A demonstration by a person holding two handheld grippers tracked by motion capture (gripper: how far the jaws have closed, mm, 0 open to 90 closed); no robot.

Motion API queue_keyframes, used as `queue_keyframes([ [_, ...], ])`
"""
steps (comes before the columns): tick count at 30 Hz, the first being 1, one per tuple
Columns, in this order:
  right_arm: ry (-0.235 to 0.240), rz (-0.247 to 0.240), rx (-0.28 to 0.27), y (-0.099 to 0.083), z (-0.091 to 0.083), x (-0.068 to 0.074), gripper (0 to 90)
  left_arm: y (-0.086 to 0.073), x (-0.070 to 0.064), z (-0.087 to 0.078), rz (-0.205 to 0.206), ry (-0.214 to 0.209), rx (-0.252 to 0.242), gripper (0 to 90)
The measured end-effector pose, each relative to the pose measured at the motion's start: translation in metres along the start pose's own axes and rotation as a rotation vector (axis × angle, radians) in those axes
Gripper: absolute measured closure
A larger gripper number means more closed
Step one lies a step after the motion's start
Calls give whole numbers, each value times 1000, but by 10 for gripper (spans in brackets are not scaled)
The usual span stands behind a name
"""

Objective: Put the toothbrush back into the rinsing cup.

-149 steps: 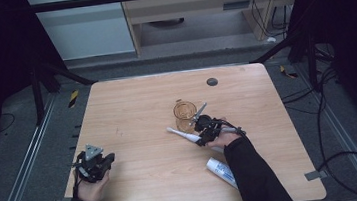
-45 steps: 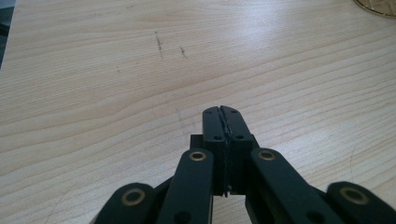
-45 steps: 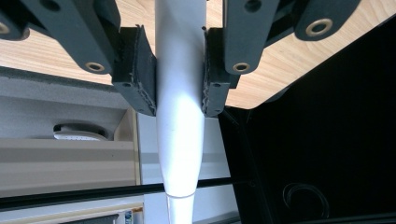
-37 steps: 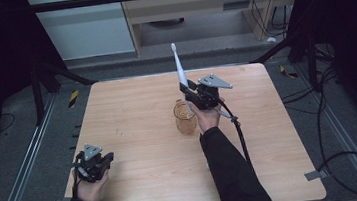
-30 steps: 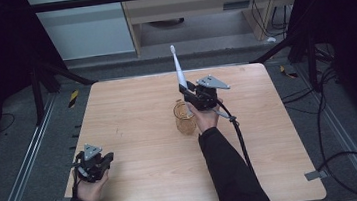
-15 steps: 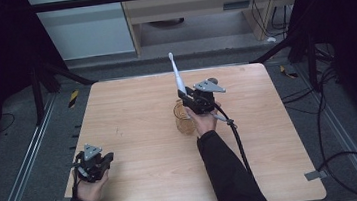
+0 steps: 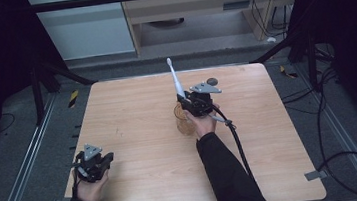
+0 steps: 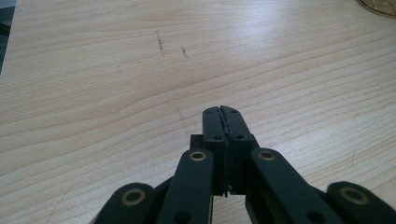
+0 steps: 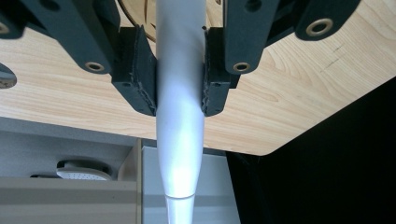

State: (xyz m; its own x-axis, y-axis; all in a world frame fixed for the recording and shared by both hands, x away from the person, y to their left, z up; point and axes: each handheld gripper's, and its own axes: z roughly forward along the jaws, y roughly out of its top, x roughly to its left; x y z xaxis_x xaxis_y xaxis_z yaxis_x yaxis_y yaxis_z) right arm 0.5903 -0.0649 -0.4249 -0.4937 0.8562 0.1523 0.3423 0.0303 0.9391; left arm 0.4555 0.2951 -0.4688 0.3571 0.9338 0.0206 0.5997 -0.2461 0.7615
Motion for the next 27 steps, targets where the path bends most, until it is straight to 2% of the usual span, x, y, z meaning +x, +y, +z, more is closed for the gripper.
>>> queue_keyframes([
  [11,0,-19,36,-1,-1,1,664,0,0,0,1,0,1,891],
  [27,2,-30,60,-3,1,2,663,0,0,0,1,-1,1,891],
])
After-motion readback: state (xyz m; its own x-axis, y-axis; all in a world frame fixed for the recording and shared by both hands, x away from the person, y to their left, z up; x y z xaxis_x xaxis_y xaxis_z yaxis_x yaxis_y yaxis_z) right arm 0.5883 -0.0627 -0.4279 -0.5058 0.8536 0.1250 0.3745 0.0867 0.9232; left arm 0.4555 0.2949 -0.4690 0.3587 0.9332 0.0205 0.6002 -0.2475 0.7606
